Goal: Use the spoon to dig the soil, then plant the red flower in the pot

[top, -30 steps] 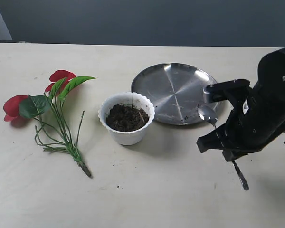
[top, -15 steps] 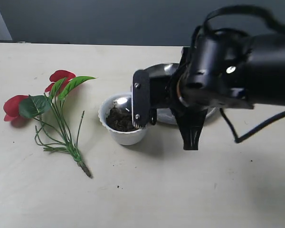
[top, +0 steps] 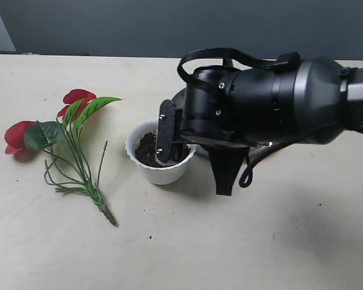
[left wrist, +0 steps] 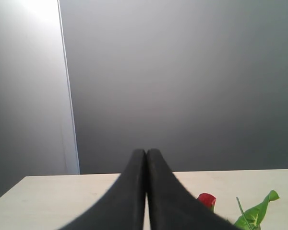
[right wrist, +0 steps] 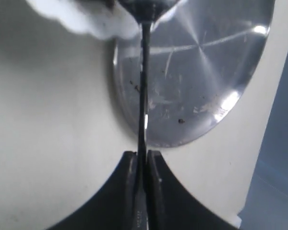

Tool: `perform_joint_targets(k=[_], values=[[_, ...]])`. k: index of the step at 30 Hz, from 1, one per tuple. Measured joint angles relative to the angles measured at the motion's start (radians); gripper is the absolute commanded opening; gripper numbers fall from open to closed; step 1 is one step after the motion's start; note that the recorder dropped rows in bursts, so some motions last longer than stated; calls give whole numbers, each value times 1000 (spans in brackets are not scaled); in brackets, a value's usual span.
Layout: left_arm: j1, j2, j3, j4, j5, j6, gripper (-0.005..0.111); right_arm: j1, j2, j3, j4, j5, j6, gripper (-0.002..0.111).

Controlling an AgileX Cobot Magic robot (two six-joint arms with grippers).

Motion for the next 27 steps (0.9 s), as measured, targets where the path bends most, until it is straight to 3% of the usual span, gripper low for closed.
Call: perform_joint_targets(k=[10, 14, 19, 27], values=[[0, 0, 0, 0, 0, 0, 0, 2, 38, 0, -34, 69, 140, -1], [0, 0, 0, 0, 0, 0, 0, -15, -18, 0, -57, 3, 258, -1], [0, 0, 0, 0, 0, 0, 0, -152, -59, 0, -38, -186, 413, -1], [0, 0, 0, 0, 0, 0, 0, -392, 7, -44, 171, -366, 443, -1]])
